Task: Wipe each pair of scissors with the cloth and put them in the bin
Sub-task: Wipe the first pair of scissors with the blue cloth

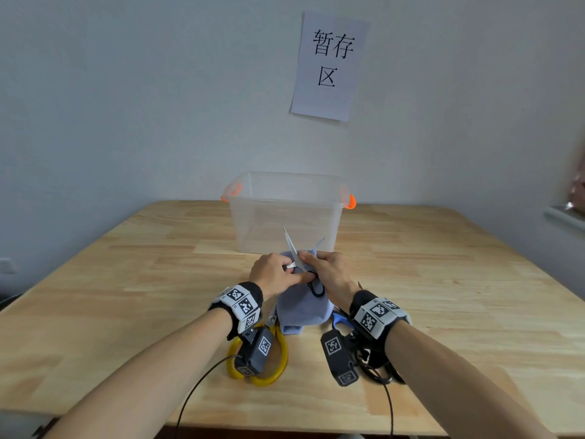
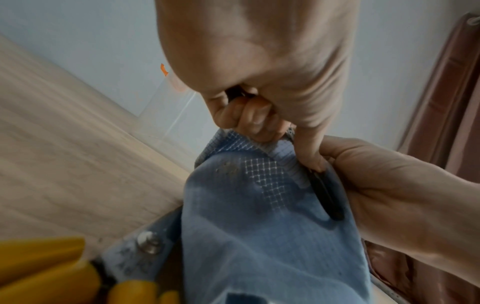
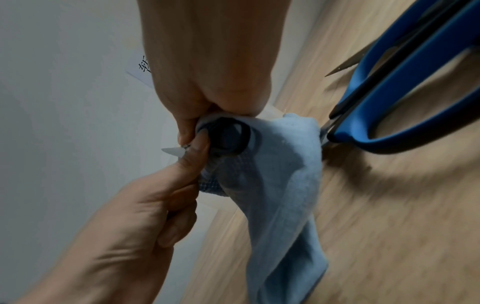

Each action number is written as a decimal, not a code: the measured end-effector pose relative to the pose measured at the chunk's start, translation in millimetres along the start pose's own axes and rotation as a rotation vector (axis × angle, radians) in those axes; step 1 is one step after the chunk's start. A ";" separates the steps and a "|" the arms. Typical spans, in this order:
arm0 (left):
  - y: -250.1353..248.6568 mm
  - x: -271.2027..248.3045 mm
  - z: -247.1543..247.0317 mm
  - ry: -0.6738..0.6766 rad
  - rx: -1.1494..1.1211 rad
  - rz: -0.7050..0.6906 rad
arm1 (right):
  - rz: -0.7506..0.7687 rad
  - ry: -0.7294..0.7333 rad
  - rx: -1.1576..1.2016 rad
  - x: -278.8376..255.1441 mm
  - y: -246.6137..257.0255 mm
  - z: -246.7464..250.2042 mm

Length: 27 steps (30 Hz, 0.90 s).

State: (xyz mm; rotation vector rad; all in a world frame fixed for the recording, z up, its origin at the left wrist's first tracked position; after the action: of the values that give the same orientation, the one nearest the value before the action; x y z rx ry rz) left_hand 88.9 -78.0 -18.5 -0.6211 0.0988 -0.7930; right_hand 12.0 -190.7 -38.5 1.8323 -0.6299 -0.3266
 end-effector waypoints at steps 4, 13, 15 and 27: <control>-2.3 -2.2 1.9 0.000 0.026 0.004 | 0.026 -0.042 -0.030 5.0 2.7 7.8; 4.9 -1.6 0.4 -0.018 -0.039 0.013 | 0.088 -0.065 -0.086 9.2 5.4 13.6; 4.5 -1.6 0.8 -0.028 -0.062 0.017 | 0.086 -0.070 -0.085 7.2 7.1 11.5; 5.6 -1.4 2.8 -0.046 -0.128 0.041 | 0.054 -0.003 -0.119 1.1 5.7 -0.1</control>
State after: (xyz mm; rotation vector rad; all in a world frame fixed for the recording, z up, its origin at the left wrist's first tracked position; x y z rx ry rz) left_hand 92.3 -72.7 -19.5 -0.7558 0.1199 -0.7365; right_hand 11.4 -192.6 -33.0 1.6985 -0.6476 -0.3244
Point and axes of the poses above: each hand's wrist, its own x-axis towards the middle knuckle, its own z-axis out of the back of the hand, y = z × x, the point moved 7 cm from there along x, towards the middle knuckle, and after that the axes turned 11 degrees about x, right-handed, at the moved point
